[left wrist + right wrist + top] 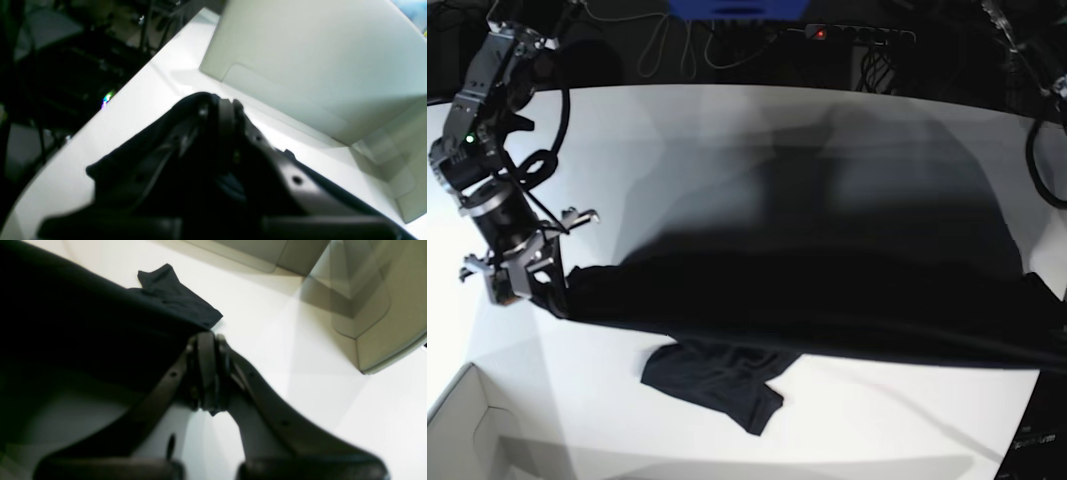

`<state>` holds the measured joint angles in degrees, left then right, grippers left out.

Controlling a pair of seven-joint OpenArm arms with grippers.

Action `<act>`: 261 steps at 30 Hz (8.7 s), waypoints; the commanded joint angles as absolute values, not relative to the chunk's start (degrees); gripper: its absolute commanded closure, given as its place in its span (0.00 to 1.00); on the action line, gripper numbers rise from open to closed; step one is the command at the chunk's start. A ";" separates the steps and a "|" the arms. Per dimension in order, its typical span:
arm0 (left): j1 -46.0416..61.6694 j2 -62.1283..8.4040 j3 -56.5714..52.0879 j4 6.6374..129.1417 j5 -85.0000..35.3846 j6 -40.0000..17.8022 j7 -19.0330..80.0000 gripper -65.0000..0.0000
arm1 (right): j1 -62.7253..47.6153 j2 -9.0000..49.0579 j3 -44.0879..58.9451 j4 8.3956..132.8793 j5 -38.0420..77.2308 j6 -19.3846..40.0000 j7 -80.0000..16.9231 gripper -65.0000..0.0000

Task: Layout the t-shirt on the table in an organized manner, then fold the t-shirt properly
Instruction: 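Lift the shirt high with both grippers and swing it toward the robot, then lower the shirt onto the table with both grippers and release, then raise both grippers and grasp the shirt's bunched end with the right gripper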

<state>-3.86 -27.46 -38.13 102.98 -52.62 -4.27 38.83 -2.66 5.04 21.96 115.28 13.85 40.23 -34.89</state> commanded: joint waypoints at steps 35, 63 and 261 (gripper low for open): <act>-17.71 -32.40 -34.51 84.00 -52.88 -4.53 37.05 1.00 | 18.07 5.76 21.93 116.44 14.55 40.00 -33.19 1.00; -34.59 -26.59 -23.34 97.45 -52.88 -9.54 36.44 1.00 | 34.86 3.03 19.74 116.44 14.55 40.00 -21.58 1.00; 26.68 -19.21 -28.00 94.11 -44.44 -9.71 13.67 0.02 | -3.65 -8.66 5.23 99.03 -0.04 40.00 -33.98 0.53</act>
<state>26.37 -18.46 -27.57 93.17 -44.12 -9.26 14.90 -4.49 -8.80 4.84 97.86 -0.38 40.29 -34.96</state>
